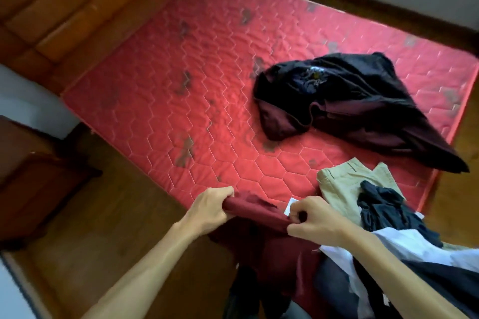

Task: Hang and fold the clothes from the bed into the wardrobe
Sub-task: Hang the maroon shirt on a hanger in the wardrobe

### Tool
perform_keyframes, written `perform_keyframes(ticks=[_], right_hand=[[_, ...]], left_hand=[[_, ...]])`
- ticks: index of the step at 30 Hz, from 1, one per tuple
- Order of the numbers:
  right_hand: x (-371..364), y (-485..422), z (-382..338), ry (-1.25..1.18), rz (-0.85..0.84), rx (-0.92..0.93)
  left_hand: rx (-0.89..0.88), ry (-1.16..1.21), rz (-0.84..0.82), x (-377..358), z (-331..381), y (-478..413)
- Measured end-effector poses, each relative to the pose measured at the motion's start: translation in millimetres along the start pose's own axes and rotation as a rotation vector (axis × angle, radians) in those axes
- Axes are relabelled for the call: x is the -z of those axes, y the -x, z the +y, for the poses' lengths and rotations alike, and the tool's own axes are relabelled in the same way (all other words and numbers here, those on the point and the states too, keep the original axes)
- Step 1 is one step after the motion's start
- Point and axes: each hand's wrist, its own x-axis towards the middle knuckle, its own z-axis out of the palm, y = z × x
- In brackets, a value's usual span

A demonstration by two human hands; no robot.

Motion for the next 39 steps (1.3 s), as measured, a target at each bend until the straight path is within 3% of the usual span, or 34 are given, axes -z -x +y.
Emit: perform_keyframes(ticks=[5, 9, 13, 16, 20, 24, 29, 33, 39], right_hand=[[50, 15, -41, 0.107, 0.062, 0.100], [78, 9, -65, 0.283, 0.130, 0.232], [94, 11, -108, 0.536, 0.371, 0.275], [100, 16, -142, 0.378, 0.605, 0.376], [105, 22, -188, 0.151, 0.666, 0.622], [102, 29, -234, 0.052, 0.734, 0.792], [90, 42, -289, 0.101, 0.754, 0.842], [76, 52, -321, 0.229, 0.662, 0.697], [35, 64, -374, 0.242, 0.471, 0.786]], left_hand=[[0.021, -0.045, 0.155, 70, 36, 44], [0.025, -0.236, 0.186, 115, 62, 75], [0.127, -0.119, 0.233, 151, 89, 105], [0.211, 0.021, 0.290, 166, 94, 120], [0.323, 0.006, 0.168, 185, 96, 148], [0.245, 0.146, 0.126, 200, 103, 184], [0.225, 0.204, 0.448, 218, 87, 238], [0.193, 0.215, 0.793, 234, 61, 294], [0.158, 0.150, 1.184, 249, 27, 362]])
